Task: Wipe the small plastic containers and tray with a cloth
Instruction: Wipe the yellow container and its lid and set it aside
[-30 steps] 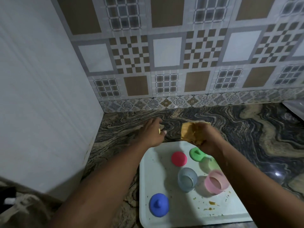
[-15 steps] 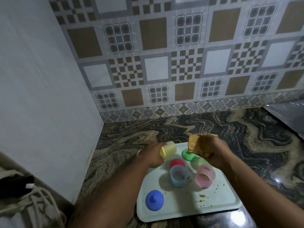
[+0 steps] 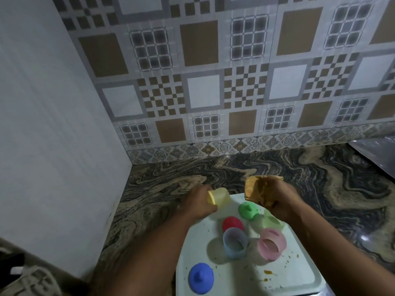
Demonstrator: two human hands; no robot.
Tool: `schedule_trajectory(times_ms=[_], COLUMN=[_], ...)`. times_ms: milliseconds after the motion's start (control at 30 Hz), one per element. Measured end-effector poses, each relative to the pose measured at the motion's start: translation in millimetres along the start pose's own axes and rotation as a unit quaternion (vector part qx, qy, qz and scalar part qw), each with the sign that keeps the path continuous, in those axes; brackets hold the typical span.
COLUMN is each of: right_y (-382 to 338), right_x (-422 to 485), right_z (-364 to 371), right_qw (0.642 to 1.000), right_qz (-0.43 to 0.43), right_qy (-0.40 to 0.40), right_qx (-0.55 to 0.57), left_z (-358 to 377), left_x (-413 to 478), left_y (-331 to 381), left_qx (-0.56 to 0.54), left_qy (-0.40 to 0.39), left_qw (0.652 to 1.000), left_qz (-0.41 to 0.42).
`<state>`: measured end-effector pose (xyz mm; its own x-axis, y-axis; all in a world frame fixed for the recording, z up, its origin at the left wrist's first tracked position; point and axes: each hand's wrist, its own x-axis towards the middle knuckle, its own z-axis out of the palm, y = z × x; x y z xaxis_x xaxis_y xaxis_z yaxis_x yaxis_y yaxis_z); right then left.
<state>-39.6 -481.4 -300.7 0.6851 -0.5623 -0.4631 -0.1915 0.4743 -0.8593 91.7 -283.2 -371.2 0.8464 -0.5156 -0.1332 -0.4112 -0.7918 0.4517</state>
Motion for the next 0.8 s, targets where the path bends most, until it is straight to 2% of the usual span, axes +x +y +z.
schedule_trajectory(times_ms=[133,300,367,433,567,667,800], right_y=[1.2,14.7,21.6,32.5,58.6,68.7,82.7], right_x=[8.4,23.3,24.7,25.1,26.7,19.6,18.9], right_z=[5.7,21.0,32.9,49.0,77.4,86.3,84.8], right_qw=[1.0,0.999,0.997,0.99,0.96,0.912,0.765], right_qz=[0.001,0.002,-0.017,-0.056,-0.171,-0.307,-0.466], right_qy=[0.003,-0.023,-0.05,-0.069,-0.1,-0.092,-0.15], right_qx=[-0.019,-0.033,-0.059,-0.108,-0.197,-0.257,-0.418], left_z=[-40.1,-64.3,-61.9,-60.8,-59.1,-59.0,-60.6], left_x=[20.2,31.9,32.4,30.4,30.7,33.7,38.4], left_y=[-10.2,-42.1,-44.1,-35.8,-27.1,-28.3,-34.2], left_qx=[-0.147,-0.134,-0.214,-0.307,-0.388,-0.407,-0.415], left_qy=[0.041,0.037,-0.002,-0.065,-0.142,-0.151,-0.118], left_qw=[0.987,0.985,0.965,0.93,0.885,0.874,0.874], left_qz=[-0.042,-0.1,-0.15,-0.193,-0.213,-0.22,-0.221])
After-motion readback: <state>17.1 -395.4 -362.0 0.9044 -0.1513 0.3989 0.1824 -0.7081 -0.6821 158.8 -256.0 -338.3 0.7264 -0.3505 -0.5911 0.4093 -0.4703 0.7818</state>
